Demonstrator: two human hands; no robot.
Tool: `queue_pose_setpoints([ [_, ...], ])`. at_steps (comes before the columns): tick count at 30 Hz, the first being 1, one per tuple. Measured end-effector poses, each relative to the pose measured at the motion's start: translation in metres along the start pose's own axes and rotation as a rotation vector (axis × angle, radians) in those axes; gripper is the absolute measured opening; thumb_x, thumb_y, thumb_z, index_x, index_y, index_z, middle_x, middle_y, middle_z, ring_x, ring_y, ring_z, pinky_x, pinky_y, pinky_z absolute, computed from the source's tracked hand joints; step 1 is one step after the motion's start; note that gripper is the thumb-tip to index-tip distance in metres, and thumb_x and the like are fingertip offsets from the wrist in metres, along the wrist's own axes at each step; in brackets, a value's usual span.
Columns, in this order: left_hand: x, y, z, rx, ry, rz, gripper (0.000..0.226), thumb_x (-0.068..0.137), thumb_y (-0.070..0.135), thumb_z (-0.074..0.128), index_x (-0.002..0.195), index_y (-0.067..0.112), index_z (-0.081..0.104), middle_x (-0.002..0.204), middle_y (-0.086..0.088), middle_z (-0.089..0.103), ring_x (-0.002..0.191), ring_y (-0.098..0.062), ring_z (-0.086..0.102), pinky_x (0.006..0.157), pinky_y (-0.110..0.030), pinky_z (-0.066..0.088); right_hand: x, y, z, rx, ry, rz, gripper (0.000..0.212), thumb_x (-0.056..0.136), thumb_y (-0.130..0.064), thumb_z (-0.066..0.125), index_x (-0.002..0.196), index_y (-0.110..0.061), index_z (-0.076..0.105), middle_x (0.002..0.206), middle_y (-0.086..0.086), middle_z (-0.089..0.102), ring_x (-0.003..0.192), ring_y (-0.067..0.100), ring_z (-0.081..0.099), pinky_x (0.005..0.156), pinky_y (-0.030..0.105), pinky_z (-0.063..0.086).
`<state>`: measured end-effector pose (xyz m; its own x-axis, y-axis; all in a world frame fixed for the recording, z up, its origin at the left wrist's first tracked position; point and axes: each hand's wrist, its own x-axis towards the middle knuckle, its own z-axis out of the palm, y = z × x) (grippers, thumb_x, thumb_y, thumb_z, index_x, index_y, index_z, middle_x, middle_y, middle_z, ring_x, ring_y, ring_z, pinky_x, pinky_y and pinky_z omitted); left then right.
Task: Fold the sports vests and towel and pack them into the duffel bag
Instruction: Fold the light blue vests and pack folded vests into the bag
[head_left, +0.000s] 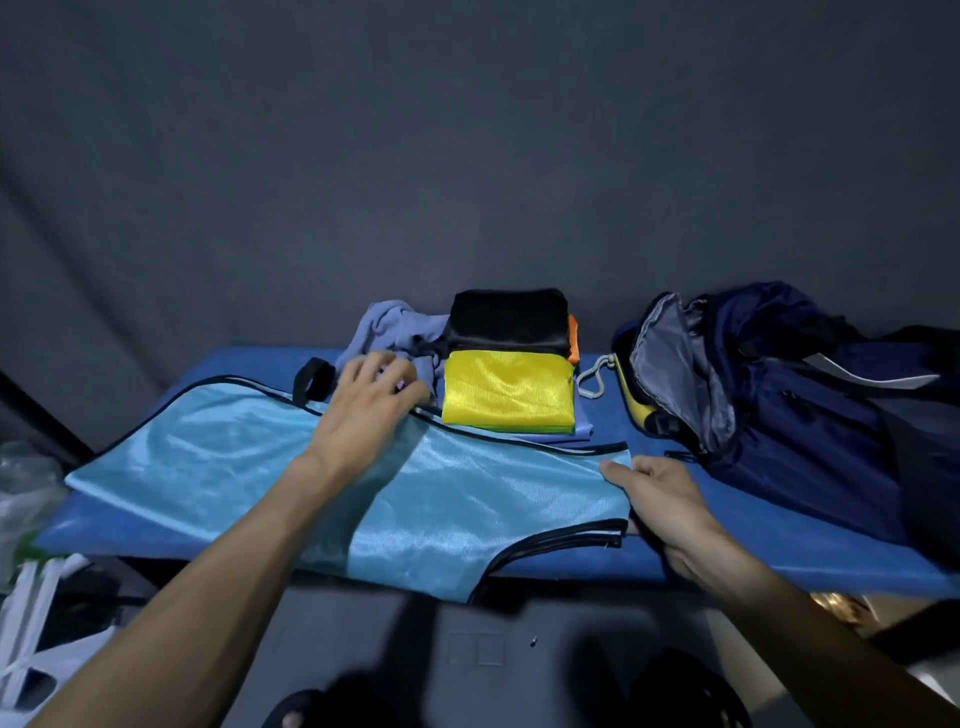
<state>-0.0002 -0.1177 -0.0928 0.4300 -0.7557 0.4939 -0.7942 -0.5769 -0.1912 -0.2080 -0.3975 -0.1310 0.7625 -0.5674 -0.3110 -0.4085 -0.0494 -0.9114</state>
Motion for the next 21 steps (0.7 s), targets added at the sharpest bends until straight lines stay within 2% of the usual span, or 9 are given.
queue_pose_setpoints([
  [2, 0.001, -0.001, 0.000, 0.028, 0.021, -0.122, 0.037, 0.068, 0.008, 0.067, 0.103, 0.021, 0.066, 0.110, -0.006, 0.055, 0.107, -0.033, 0.046, 0.085, -0.041, 0.033, -0.003, -0.003, 0.000, 0.004, -0.022, 0.020, 0.039, 0.090, -0.032, 0.073, 0.091, 0.006, 0.065, 0.079, 0.016, 0.063, 0.075, 0.028, 0.065, 0.078, 0.057, 0.061],
  [4, 0.001, 0.000, 0.005, -0.017, -0.009, -0.275, 0.033, 0.070, 0.011, 0.073, 0.098, 0.020, 0.059, 0.103, -0.004, 0.052, 0.093, -0.030, 0.047, 0.071, -0.039, 0.037, -0.001, -0.001, 0.000, 0.009, -0.020, 0.031, 0.045, 0.088, -0.035, 0.076, 0.098, 0.008, 0.067, 0.083, 0.015, 0.072, 0.081, 0.030, 0.071, 0.081, 0.056, 0.061],
  [7, -0.001, 0.008, 0.011, -0.223, -0.082, -0.483, 0.019, 0.083, 0.012, 0.066, 0.091, 0.020, 0.050, 0.089, 0.001, 0.052, 0.074, -0.030, 0.052, 0.056, -0.037, 0.041, -0.002, -0.004, 0.002, 0.034, -0.034, 0.042, 0.059, 0.072, -0.066, 0.078, 0.085, -0.011, 0.062, 0.077, 0.014, 0.063, 0.073, 0.032, 0.065, 0.079, 0.052, 0.063],
  [9, -0.009, 0.013, 0.016, -0.354, -0.051, -0.461, 0.005, 0.094, 0.017, 0.056, 0.096, 0.018, 0.051, 0.092, 0.000, 0.055, 0.078, -0.028, 0.053, 0.064, -0.040, 0.045, -0.003, -0.005, 0.007, 0.019, 0.000, 0.010, 0.062, 0.073, -0.076, 0.070, 0.085, -0.016, 0.057, 0.075, 0.014, 0.049, 0.067, 0.029, 0.051, 0.073, 0.035, 0.053],
  [10, -0.015, 0.015, 0.019, -0.381, -0.036, -0.406, 0.004, 0.097, 0.021, 0.053, 0.098, 0.017, 0.053, 0.095, 0.000, 0.055, 0.083, -0.025, 0.051, 0.069, -0.040, 0.043, -0.004, -0.005, 0.009, 0.035, 0.032, -0.013, 0.066, 0.081, -0.071, 0.065, 0.084, -0.006, 0.057, 0.076, 0.025, 0.050, 0.067, 0.033, 0.051, 0.072, 0.032, 0.042],
  [13, -0.035, 0.024, 0.026, -0.350, -0.083, -0.303, 0.024, 0.099, 0.038, 0.049, 0.111, 0.020, 0.058, 0.108, 0.004, 0.052, 0.096, -0.019, 0.043, 0.083, -0.037, 0.038, -0.010, -0.006, 0.017, 0.128, 0.056, -0.061, 0.071, 0.088, -0.060, 0.058, 0.099, 0.010, 0.054, 0.099, 0.042, 0.055, 0.071, 0.025, 0.052, 0.072, 0.035, 0.035],
  [15, -0.043, 0.024, 0.025, -0.383, -0.104, -0.295, 0.029, 0.099, 0.045, 0.050, 0.117, 0.023, 0.058, 0.114, 0.007, 0.049, 0.101, -0.017, 0.042, 0.087, -0.035, 0.037, -0.023, -0.012, 0.022, 0.195, 0.036, -0.092, 0.055, 0.091, -0.055, 0.060, 0.087, 0.000, 0.058, 0.075, 0.028, 0.054, 0.069, 0.022, 0.049, 0.065, 0.035, 0.037],
  [17, -0.045, 0.026, 0.020, -0.422, -0.099, -0.251, 0.024, 0.098, 0.046, 0.053, 0.109, 0.025, 0.056, 0.109, 0.009, 0.048, 0.097, -0.017, 0.044, 0.083, -0.035, 0.041, -0.035, -0.013, 0.020, 0.247, -0.009, -0.068, 0.036, 0.099, -0.040, 0.061, 0.087, -0.006, 0.063, 0.070, 0.013, 0.050, 0.059, 0.023, 0.047, 0.050, 0.030, 0.036],
  [21, -0.041, 0.034, 0.019, -0.443, -0.092, -0.217, 0.021, 0.099, 0.044, 0.052, 0.090, 0.025, 0.052, 0.089, 0.008, 0.049, 0.083, -0.017, 0.047, 0.072, -0.040, 0.046, -0.038, 0.001, 0.002, 0.258, -0.009, 0.037, 0.031, 0.097, -0.028, 0.064, 0.091, 0.002, 0.065, 0.070, 0.013, 0.057, 0.061, 0.027, 0.054, 0.052, 0.033, 0.040],
])
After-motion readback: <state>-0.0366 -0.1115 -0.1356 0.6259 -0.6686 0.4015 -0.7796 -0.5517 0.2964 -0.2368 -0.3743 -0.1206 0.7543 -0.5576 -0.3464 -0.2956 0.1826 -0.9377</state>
